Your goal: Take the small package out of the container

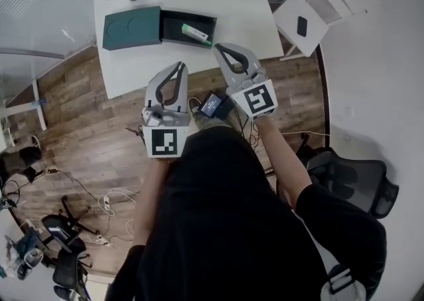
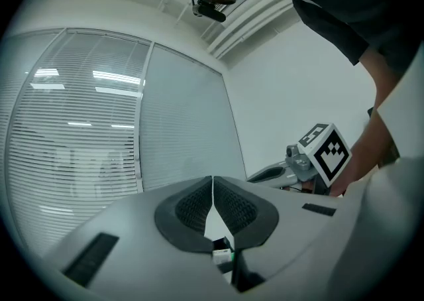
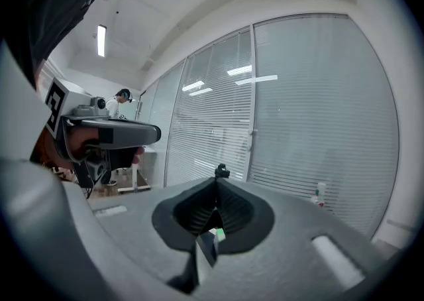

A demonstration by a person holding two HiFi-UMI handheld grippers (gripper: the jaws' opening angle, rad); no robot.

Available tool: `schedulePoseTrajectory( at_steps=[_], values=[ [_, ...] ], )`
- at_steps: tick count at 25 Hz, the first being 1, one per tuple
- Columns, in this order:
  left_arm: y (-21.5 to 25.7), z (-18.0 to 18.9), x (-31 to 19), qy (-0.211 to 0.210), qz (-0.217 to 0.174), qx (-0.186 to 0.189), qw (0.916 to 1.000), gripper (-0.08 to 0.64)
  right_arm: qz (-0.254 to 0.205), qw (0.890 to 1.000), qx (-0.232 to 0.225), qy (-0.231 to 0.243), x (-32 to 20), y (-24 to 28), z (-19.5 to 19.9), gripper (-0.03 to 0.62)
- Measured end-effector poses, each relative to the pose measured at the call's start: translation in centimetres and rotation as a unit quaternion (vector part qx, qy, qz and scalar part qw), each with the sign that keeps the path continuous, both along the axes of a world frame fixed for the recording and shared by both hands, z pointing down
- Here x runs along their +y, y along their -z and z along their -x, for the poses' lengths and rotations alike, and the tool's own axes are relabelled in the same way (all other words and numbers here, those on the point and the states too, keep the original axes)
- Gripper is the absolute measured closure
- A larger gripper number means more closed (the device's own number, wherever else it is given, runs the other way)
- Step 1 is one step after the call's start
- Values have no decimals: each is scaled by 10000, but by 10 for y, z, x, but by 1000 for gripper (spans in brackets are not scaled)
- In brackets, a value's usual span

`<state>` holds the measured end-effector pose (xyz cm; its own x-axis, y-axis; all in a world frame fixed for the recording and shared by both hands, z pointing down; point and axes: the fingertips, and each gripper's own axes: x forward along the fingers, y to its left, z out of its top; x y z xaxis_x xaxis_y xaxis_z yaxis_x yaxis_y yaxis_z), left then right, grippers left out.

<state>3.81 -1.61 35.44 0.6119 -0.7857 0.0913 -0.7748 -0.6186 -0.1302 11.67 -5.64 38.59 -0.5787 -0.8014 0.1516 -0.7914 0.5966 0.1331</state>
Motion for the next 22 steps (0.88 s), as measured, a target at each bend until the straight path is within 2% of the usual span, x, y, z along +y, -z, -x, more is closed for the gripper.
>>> schedulePoseTrajectory(
  at_steps=[2,5,7,10,12,13,19,22],
  values=[
    [-2,2,0,11,-24,111,9999,549,105,9999,82,24,-5,-9,-2,594],
    [4,4,-9,-162,-437,-2,9989,549,168,9998,127,37,-20,-15,-3,594],
    [-7,8,-11,-20,-90,39,10000,549,77,9997,173,125,-27,-15,-3,594],
    [0,18,-13,139,-163,176,9996,549,116,9992,314,205,-31,-17,5,594],
    [-11,31,-16,314,219,317,9988,549,234,9992,265,187,-36,-25,12,594],
    [-16,32,-20,336,278,302,9986,549,277,9991,244,188,-43,-31,12,594],
    [-20,31,-33,375,-21,224,9990,549,335,9971,547,420,-75,-52,11,594],
    [-22,33,-34,436,43,225,9988,549,328,9956,701,537,-83,-60,14,594]
  ],
)
